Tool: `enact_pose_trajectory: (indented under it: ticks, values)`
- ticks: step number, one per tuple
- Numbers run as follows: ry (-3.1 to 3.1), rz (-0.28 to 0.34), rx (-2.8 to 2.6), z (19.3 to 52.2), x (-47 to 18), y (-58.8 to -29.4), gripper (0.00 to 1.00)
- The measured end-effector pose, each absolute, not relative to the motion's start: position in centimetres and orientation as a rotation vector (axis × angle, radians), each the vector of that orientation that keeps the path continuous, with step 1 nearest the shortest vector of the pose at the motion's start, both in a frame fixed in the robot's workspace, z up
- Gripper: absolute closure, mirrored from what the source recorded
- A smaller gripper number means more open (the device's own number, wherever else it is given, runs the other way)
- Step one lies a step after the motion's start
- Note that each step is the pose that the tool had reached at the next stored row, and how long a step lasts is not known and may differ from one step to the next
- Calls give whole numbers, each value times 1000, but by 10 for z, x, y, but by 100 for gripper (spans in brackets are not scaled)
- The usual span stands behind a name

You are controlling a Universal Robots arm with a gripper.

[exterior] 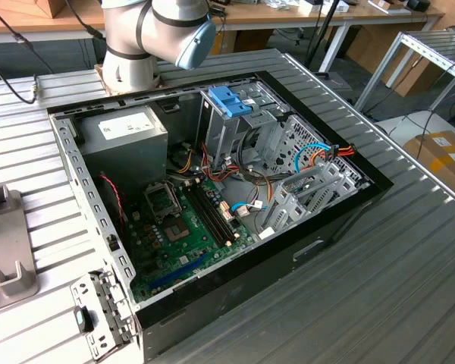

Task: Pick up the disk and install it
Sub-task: 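Reach for the disk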

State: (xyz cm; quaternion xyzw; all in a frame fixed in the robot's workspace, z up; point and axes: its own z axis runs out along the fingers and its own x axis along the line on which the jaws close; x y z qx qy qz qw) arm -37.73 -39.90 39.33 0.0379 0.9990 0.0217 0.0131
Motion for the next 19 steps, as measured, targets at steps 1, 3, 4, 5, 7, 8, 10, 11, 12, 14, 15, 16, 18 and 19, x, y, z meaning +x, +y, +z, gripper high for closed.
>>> enact_pose_trajectory:
  ticks: [1,3,4,5,7,8,10,11,12,14,15,16,18,19]
  values:
    - [3113,68,118,393,-378,-399,90]
    - [3113,68,118,393,-380,-399,90]
    - [3112,68,118,393,-380,-399,90]
    - [3113,68,118,393,-381,-399,90]
    - [3113,68,118,393,-382,-399,90]
    - [3112,68,118,393,-383,-399,90]
    - [3113,68,118,393,-385,-399,90]
    - [3113,68,118,393,-386,-399,90]
    - [3112,68,118,393,-386,-399,90]
    - [3113,68,118,393,-388,-399,90]
    - [3113,68,118,393,-389,-399,90]
    - [3112,68,118,393,-389,-399,90]
    - [3113,68,118,393,-391,-399,90]
    - [3113,68,118,393,-391,-399,90]
